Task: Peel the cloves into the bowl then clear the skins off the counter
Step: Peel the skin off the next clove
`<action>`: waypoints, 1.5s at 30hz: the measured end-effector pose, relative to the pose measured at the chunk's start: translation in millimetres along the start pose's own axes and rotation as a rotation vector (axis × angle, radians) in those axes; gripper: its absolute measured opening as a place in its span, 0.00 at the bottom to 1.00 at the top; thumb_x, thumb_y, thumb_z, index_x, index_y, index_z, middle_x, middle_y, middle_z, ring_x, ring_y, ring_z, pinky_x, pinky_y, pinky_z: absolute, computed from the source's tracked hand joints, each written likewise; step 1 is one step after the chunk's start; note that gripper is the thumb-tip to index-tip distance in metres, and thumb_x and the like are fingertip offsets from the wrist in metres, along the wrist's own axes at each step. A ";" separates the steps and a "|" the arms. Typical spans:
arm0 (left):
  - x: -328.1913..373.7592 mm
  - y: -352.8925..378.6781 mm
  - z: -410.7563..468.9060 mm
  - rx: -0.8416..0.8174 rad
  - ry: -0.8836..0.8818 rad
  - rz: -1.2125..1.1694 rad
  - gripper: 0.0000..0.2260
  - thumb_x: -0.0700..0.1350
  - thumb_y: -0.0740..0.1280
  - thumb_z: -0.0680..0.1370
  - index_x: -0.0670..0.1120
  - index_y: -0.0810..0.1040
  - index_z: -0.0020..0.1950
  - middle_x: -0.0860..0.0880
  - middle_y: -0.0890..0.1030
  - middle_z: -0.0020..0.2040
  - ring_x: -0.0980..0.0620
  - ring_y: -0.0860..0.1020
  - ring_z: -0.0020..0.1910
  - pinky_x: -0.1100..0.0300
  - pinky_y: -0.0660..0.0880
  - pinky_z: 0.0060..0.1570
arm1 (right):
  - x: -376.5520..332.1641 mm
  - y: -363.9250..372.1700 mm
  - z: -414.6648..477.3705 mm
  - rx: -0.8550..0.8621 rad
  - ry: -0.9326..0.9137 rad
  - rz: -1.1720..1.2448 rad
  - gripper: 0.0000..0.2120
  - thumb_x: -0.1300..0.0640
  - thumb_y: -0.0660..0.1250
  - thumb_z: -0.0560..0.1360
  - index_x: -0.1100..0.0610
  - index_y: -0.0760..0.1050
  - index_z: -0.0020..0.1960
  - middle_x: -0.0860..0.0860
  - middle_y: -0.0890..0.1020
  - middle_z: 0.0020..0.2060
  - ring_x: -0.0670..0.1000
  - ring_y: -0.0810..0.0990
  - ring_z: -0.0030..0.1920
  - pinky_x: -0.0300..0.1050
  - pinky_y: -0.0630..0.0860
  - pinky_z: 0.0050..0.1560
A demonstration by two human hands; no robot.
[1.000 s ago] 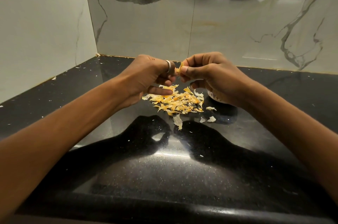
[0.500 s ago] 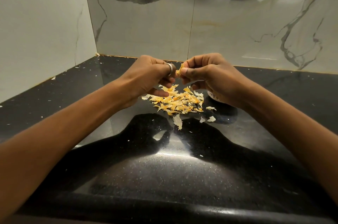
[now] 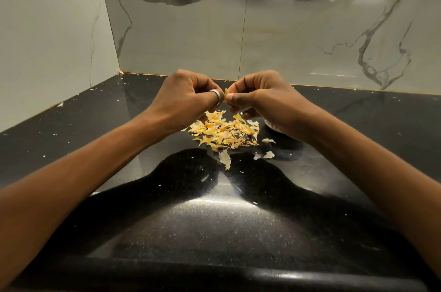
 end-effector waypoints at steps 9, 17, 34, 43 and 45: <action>-6.4 2.5 -0.1 -0.010 -0.038 -0.034 0.06 0.41 0.69 0.79 0.46 0.83 0.44 0.44 0.84 0.40 0.48 0.84 0.39 0.55 0.83 0.36 | -0.6 2.7 -0.6 -0.002 -0.002 -0.016 0.04 0.63 0.67 0.80 0.60 0.81 0.50 0.57 0.85 0.45 0.45 0.83 0.41 0.38 0.79 0.40; -11.2 5.8 -0.8 -0.024 -0.085 -0.063 0.05 0.41 0.69 0.79 0.46 0.81 0.43 0.45 0.83 0.39 0.52 0.83 0.36 0.57 0.83 0.36 | -0.9 5.1 -1.4 -0.005 -0.010 -0.011 0.05 0.63 0.66 0.80 0.62 0.80 0.53 0.60 0.85 0.47 0.49 0.84 0.45 0.36 0.78 0.39; -2.9 4.2 0.9 0.006 0.026 0.090 0.05 0.47 0.71 0.78 0.45 0.82 0.47 0.47 0.83 0.37 0.48 0.84 0.34 0.49 0.84 0.35 | -1.0 -0.2 -0.4 0.017 -0.033 0.157 0.08 0.65 0.68 0.78 0.64 0.79 0.57 0.61 0.84 0.48 0.49 0.84 0.42 0.38 0.80 0.40; -10.0 8.9 0.3 -0.048 -0.059 0.054 0.05 0.44 0.69 0.80 0.43 0.82 0.50 0.44 0.83 0.41 0.48 0.84 0.38 0.53 0.84 0.36 | -5.7 -1.5 -0.8 0.067 -0.100 -0.009 0.08 0.66 0.68 0.79 0.65 0.79 0.57 0.59 0.85 0.46 0.53 0.86 0.46 0.42 0.83 0.44; -13.8 11.8 -1.1 -0.073 -0.123 -0.037 0.05 0.43 0.67 0.81 0.43 0.82 0.49 0.44 0.83 0.43 0.52 0.83 0.38 0.54 0.84 0.37 | -6.6 -1.3 -0.9 0.071 -0.104 -0.013 0.07 0.66 0.67 0.79 0.64 0.79 0.56 0.59 0.85 0.47 0.54 0.86 0.47 0.44 0.84 0.45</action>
Point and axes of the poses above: each hand's wrist, its own z-axis towards the middle knuckle, its own y-axis out of the palm, x = y × z, the point moved 10 cm from there along z, towards the middle knuckle
